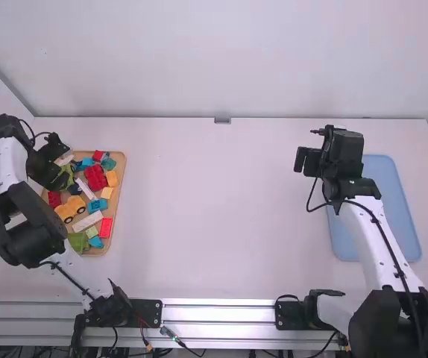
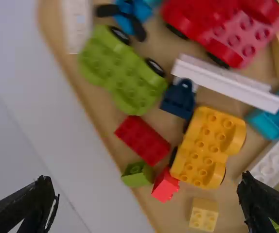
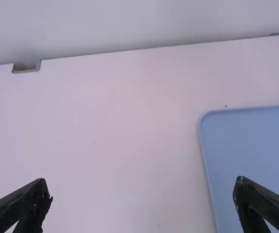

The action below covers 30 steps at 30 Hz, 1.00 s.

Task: Assemble lego blocks to make yellow taxi

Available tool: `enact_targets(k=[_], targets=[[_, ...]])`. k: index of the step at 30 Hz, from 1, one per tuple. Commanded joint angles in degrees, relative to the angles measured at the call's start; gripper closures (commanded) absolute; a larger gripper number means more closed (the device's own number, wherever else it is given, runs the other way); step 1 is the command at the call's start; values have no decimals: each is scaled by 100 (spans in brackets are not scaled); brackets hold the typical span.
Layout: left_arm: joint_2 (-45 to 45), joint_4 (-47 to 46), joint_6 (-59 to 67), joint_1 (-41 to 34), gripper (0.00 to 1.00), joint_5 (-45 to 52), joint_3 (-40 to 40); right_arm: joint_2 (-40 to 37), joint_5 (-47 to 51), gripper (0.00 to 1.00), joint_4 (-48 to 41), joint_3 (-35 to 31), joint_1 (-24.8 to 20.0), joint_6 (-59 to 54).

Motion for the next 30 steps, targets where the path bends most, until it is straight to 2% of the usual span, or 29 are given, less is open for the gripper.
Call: enact_targets(k=[1,12,16,18,20,21,23,25,26,30], targets=[[-17,-31,74,0,0,214,-208,46,-17,1,63,245,-24,20],[-17,1145,-269,31,2,234,-1008,46,-22,1,129,245,-24,22],[-17,1346,-293,42,6,481,-1117,46,-37,1,133,245,-24,22],[-17,1327,-295,20,16,610,-1119,46,-42,1,131,245,-24,24],[-17,1294,-293,17,21,684,-1121,46,-39,1,127,245,-24,22],[-17,1294,-295,15,27,688,-1121,46,-42,1,122,245,-24,22],[-17,1279,-299,17,46,673,-1121,46,-37,1,107,245,-24,22],[-17,1244,-297,15,54,651,-1121,46,-37,1,92,245,-24,22],[-17,1244,-308,15,62,638,-1121,46,-37,1,90,245,-24,22],[-17,1335,-647,15,70,389,-1121,46,-39,1,87,245,-24,22]])
